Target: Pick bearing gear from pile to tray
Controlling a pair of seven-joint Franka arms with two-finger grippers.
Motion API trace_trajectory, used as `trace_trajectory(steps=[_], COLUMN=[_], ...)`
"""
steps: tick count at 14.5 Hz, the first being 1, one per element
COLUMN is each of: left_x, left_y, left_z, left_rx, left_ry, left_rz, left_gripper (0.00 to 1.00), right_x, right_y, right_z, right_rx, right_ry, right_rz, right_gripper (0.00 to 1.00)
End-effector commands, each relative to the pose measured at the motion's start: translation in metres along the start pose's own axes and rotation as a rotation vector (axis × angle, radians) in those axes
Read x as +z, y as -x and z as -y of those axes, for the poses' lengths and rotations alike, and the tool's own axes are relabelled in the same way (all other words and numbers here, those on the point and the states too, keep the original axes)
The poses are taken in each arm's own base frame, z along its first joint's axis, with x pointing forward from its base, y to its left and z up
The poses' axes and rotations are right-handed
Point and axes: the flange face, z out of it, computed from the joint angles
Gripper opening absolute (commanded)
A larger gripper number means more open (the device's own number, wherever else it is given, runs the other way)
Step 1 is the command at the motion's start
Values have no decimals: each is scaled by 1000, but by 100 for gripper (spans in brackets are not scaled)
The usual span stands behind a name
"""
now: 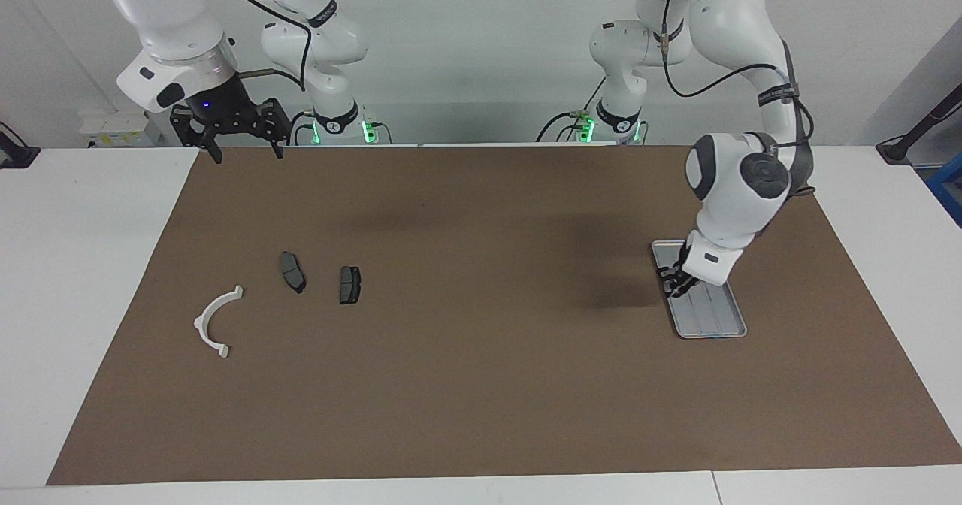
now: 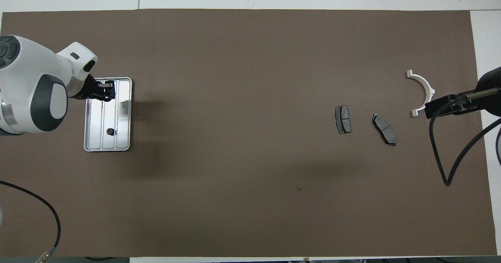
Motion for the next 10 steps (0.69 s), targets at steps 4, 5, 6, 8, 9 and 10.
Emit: trace_trajectory(steps=[4,5,6,8,9,10], left_x=[34,39,39,42,45,49], left_y=[-4,-4,-4,-3,-1,2], left_z=[9,10,10,11,12,12], left_rx=[80,84,87,96,106,121], left_ry=[16,16,15,9,9,9], left_rz=[-5,-5,-7,-2,-2,-2], left_gripper=[0,0,0,0,0,0], right_x=[-4,-4,-4,-3,-3,-3], right_y=[1,1,2,2,2,2], right_z=[-6,-5,-4,-2,-1,1], right_rx=[-10,-12,-12,-16,-16,-10], right_ry=[13,7,1,-4,-4,-7], right_rz=[-24,-22,-19,-15,-16,-16], right_gripper=[100,100,100,100,100,100])
